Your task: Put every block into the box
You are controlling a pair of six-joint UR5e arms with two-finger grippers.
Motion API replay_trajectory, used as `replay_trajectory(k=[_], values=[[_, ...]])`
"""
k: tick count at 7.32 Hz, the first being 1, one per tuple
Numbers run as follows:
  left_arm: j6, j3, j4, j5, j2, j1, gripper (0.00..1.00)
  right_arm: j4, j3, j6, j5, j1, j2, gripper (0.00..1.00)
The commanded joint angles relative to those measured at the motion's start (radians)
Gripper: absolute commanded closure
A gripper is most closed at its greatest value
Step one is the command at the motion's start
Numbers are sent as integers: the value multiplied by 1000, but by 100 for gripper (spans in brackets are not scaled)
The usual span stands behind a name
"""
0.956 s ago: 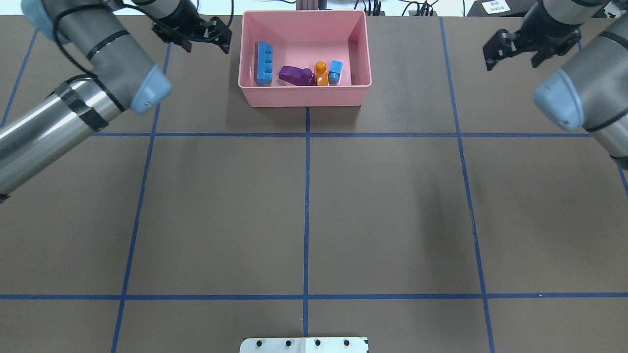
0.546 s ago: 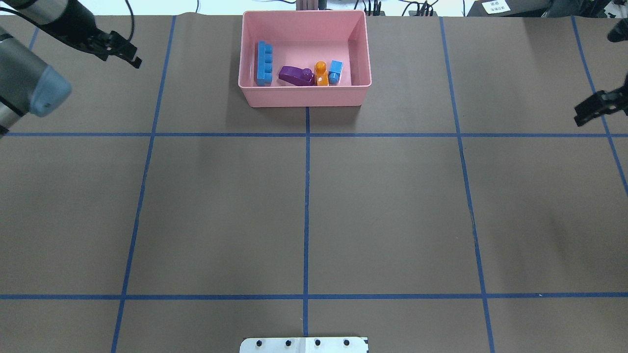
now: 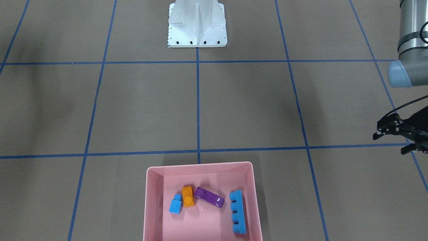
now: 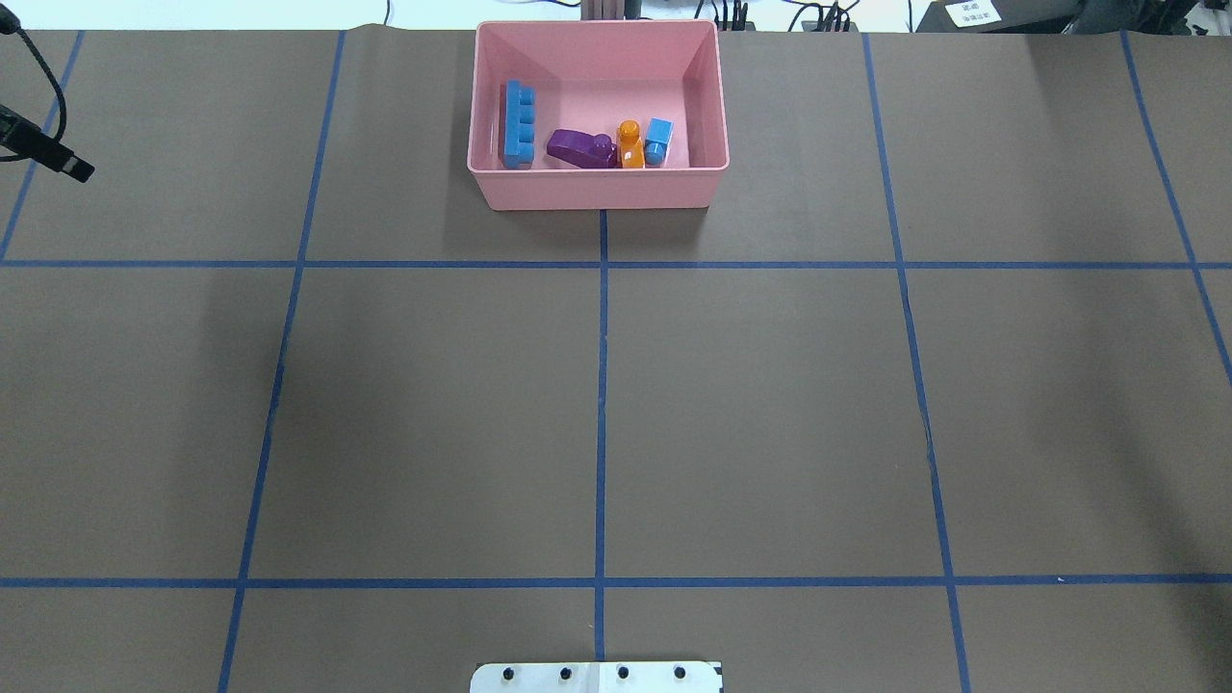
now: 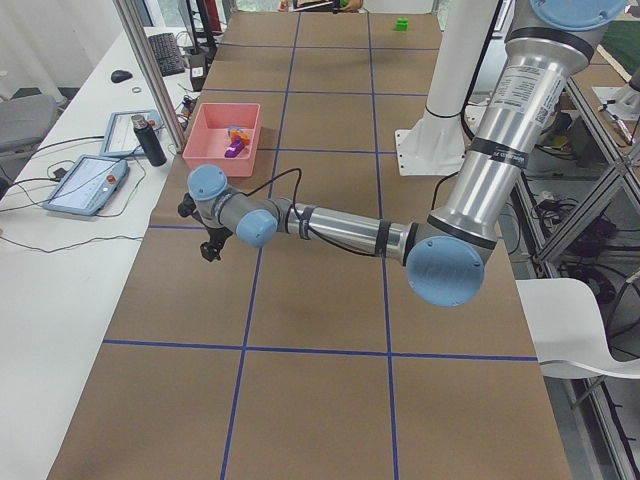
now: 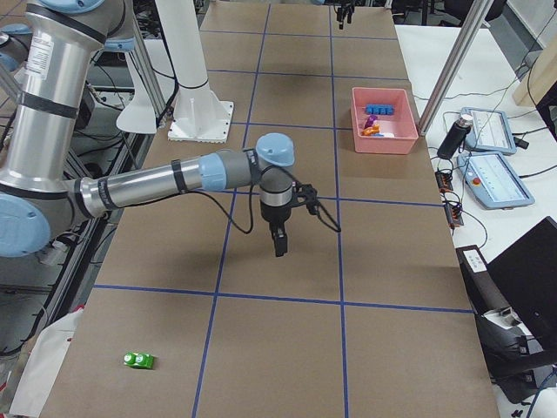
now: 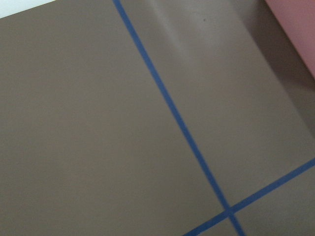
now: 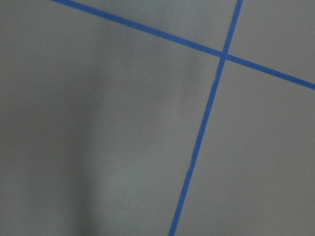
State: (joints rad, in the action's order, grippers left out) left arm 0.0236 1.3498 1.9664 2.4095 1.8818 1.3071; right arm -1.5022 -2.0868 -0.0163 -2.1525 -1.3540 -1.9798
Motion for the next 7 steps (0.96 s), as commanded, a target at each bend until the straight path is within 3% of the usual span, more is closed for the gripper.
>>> replay_trajectory(k=[1, 3, 5, 7], values=[[39, -6, 0, 3, -36, 12, 0, 382, 135, 12, -56, -26, -236, 0], [39, 2, 2, 6, -49, 14, 0, 702, 343, -1, -139, -76, -353, 0], [36, 8, 8, 8, -64, 12, 0, 790, 518, 13, -139, -99, -376, 1], [29, 44, 6, 8, -78, 12, 0, 971, 693, 16, -130, -100, -372, 0]])
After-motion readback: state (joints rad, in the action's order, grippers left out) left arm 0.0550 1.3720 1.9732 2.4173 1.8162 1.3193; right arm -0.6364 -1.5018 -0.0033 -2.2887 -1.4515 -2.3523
